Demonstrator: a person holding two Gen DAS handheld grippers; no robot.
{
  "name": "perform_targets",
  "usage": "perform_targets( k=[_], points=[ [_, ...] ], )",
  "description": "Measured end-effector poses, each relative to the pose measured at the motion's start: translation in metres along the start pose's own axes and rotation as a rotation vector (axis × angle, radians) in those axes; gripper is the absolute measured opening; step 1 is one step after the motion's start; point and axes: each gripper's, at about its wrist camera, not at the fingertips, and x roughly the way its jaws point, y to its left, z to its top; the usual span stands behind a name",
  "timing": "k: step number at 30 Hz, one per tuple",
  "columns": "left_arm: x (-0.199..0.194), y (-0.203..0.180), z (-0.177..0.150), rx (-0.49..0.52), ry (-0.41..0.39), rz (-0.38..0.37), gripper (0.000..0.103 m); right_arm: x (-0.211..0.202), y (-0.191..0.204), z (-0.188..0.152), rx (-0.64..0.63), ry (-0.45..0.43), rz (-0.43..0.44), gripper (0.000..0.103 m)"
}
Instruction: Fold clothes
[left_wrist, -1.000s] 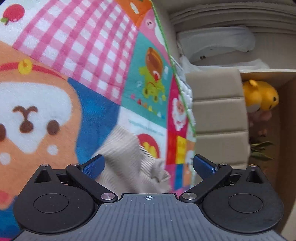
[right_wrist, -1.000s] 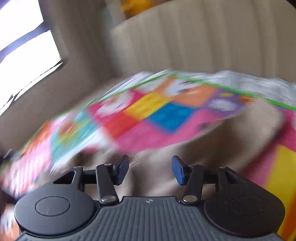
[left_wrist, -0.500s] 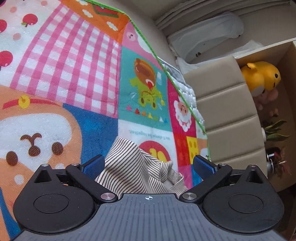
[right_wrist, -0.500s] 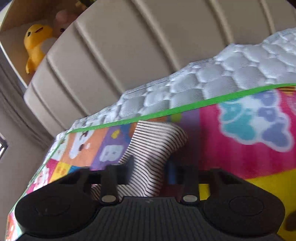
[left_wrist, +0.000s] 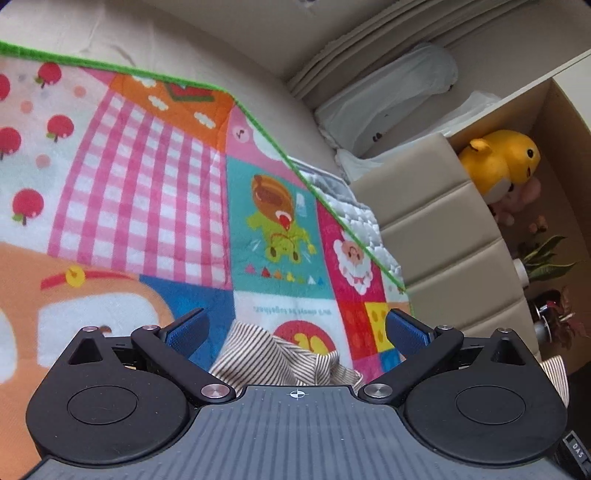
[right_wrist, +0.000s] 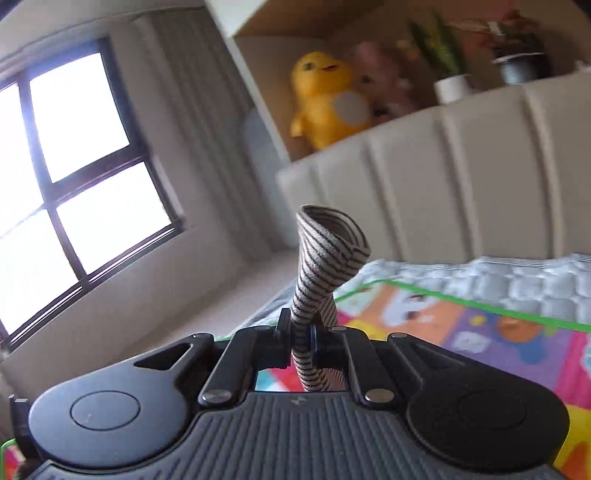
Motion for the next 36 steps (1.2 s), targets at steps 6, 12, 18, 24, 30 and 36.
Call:
perform_targets(
  k=[6, 12, 18, 24, 30, 36],
  points=[
    [-0.017, 0.023, 0.018, -0.07, 0.022, -0.084, 0.103, 0.04, 0.084, -0.042, -0.104, 0.1, 0.075, 0.009],
    [-0.015, 0.037, 0.023, -0.108, 0.062, -0.146, 0.103, 0.088, 0.148, -0.107, -0.178, 0.215, 0.076, 0.009],
    [-0.005, 0.046, 0.023, -0.116, 0.121, -0.156, 0.103, 0.101, 0.179, -0.153, -0.23, 0.357, 0.193, 0.04],
    [0.013, 0.039, 0.01, -0.075, 0.228, -0.158, 0.103, 0.068, 0.149, -0.157, -0.303, 0.373, 0.134, 0.049],
    [0.032, 0.02, -0.019, 0.108, 0.352, -0.025, 0.103, 0.039, 0.062, -0.138, -0.203, 0.311, -0.086, 0.05],
    [0.05, 0.029, -0.04, 0.051, 0.42, 0.093, 0.103, 0.029, -0.01, -0.128, -0.008, 0.236, -0.138, 0.057]
  ],
)
